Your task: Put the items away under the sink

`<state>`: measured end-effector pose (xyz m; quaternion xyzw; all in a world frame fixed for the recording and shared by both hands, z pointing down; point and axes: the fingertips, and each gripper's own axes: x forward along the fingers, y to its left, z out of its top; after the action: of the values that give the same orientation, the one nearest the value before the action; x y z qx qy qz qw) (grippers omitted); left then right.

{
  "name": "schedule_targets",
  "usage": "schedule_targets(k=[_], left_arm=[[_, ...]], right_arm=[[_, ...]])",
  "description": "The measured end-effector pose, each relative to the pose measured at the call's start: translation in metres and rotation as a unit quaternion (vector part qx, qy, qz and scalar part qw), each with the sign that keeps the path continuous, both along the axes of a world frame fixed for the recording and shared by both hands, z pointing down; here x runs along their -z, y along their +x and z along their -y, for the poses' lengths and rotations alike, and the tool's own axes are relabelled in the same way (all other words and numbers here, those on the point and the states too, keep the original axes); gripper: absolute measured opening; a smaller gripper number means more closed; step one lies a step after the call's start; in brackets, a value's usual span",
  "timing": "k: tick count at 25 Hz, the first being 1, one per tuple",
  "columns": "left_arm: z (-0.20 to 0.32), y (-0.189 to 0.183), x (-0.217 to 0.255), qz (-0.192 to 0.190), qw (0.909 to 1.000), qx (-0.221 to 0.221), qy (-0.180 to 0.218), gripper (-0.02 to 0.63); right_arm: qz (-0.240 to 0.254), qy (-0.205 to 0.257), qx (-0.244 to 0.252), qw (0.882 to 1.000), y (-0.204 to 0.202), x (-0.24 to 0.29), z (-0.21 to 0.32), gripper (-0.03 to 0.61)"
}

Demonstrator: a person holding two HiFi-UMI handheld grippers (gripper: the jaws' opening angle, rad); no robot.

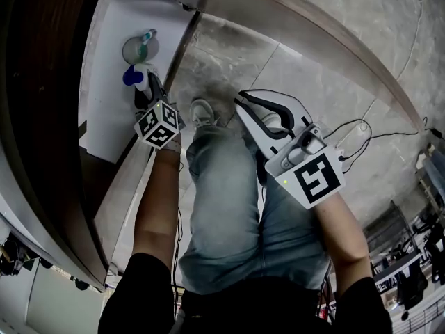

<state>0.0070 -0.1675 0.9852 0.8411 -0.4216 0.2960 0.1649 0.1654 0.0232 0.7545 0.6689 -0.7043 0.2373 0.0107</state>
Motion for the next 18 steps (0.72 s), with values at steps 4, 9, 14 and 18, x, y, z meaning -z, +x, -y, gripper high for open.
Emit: schedule_targets(k=[4,9,14,18], left_arm=[[0.013,0.007,-0.004,-0.003,1.0,-0.002,0.004,0.198],[0.024,0.013,-0.007,-0.006,1.0,0.006,0.002,0.199],[0.011,0.012,-0.013,0.012,0.9997,0.008,-0.022,0.199],[0.006,0.011,-0.014,0.035,0.9988,-0.001,-0.034,0.199]], right_arm=[[0.002,-0.007,-0.003,1.0,-0.001,-0.005,-0.001,0.052],[0.003,-0.01,-0.012,1.0,0.003,-0.006,-0.003,0.052],[0.01,-0.007,-0.025,1.0,0.006,0.005,-0.007,0.052],[0.018,-0.013,-0.033,0.999,0.004,0.011,-0.015,0.052]])
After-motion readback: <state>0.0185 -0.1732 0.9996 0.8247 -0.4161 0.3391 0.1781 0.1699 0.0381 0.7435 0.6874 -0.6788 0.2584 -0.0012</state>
